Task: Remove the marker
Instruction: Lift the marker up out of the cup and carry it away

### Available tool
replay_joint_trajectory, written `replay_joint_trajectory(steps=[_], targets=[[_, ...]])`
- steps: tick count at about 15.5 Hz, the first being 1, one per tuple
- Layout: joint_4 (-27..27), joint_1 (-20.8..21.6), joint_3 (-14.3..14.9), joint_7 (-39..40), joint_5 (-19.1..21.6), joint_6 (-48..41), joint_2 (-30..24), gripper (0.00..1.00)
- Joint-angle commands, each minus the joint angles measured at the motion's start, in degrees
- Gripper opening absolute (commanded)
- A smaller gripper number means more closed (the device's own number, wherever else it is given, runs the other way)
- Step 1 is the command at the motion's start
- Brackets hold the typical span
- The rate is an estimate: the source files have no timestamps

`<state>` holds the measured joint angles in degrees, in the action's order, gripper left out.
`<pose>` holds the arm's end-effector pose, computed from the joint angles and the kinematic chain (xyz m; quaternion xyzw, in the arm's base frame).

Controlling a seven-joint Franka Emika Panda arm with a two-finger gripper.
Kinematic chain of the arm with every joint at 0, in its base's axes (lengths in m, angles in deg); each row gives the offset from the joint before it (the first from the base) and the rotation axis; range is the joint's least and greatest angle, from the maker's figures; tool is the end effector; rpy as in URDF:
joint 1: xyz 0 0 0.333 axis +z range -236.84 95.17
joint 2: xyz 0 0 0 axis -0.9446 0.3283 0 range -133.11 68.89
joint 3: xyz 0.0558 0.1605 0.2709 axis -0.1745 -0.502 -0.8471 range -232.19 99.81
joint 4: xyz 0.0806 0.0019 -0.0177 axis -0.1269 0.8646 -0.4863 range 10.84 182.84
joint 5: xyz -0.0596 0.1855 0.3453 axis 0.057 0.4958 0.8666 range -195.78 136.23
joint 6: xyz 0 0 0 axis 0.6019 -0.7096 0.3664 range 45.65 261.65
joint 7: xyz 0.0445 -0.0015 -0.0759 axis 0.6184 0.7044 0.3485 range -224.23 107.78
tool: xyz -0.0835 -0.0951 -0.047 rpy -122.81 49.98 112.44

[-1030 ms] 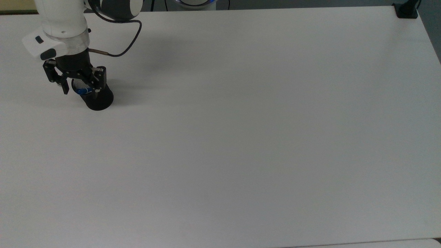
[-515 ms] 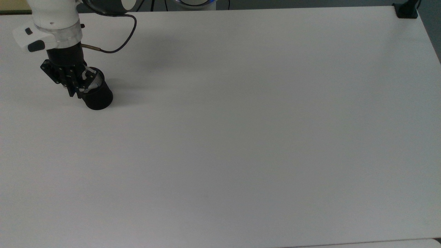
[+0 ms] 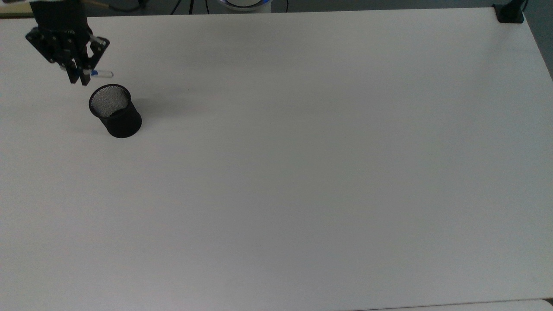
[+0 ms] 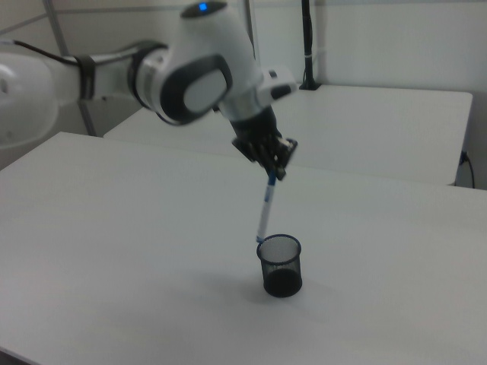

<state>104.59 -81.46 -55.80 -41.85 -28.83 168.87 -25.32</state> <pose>0.5998 -0.2240 0.5226 0.9871 -0.0410 0.1456 0.0522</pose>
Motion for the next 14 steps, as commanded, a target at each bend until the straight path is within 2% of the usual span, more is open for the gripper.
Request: replay_joint_trajectory(steps=[1, 5, 8, 10, 14], targets=[[-8.1, 2.5, -0.8, 2.0, 0.8, -12.7, -1.0, 0.00], [-7.8, 7.6, -2.9, -1.1, 0.9, -15.1, 0.3, 0.00], [-7.7, 13.6, -4.0, -8.7, 2.7, -15.5, 5.1, 0.00], [-6.4, 16.4, -4.1, -11.0, 3.0, -14.8, 7.7, 0.00], [-5.7, 19.0, -4.9, -13.1, 3.1, -10.3, 12.9, 0.00]])
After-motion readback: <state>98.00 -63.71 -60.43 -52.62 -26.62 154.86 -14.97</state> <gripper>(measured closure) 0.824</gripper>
